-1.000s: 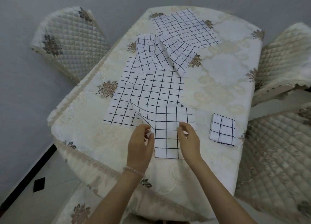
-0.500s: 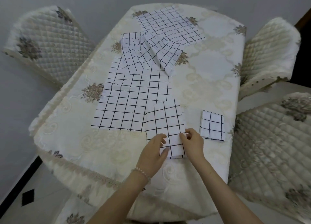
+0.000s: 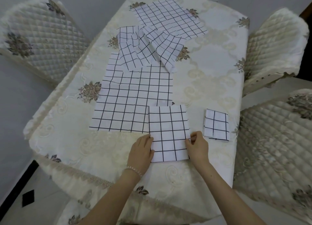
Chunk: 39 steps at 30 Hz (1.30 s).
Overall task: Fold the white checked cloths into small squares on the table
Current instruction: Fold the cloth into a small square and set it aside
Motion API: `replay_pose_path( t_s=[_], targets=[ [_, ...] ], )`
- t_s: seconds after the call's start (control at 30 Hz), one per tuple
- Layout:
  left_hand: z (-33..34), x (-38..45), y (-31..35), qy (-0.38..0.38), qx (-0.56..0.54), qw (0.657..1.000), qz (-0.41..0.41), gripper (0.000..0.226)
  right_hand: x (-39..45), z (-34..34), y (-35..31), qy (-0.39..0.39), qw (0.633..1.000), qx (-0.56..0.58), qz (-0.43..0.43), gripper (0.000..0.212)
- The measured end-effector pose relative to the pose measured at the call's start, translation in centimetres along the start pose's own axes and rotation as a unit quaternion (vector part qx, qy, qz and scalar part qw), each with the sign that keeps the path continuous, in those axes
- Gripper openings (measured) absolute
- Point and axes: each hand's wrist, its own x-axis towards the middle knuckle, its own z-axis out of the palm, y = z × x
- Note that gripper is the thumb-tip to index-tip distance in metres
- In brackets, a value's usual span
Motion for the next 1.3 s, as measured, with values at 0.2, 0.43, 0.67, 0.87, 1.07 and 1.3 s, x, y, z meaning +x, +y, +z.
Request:
replay_pose_path(
  t_s=[0.2,0.43,0.67,0.87,1.07,1.3],
  targets=[
    [-0.2,1.4,0.0,0.026,0.061,0.998,0.008,0.054,-0.7,3.4,-2.4,0.1,0.957,-0.141,-0.231,0.042],
    [2.7,2.9,-0.5,-0.032,0.104,0.994,0.01,0.074,0.4,11.0,-3.3,-0.062,0.912,-0.243,-0.325,0.057],
    [2.9,2.8,-0.6,-0.017,0.103,0.994,0.012,0.061,2.8,5.8,1.3,-0.004,0.909,-0.313,-0.276,0.06],
    [1.6,3.9,2.2,0.012,0.098,0.995,0.022,0.057,2.7,4.5,1.9,0.018,0.92,-0.306,-0.245,0.061],
    [3.0,8.0,6.0,-0.043,-0.005,0.987,0.156,0.056,3.2,4.8,2.5,0.007,0.91,-0.325,-0.257,0.063],
    [2.0,11.4,-0.8,-0.012,0.065,0.995,0.07,0.06,3.0,4.6,2.4,0.027,0.914,-0.307,-0.263,0.056]
  ],
)
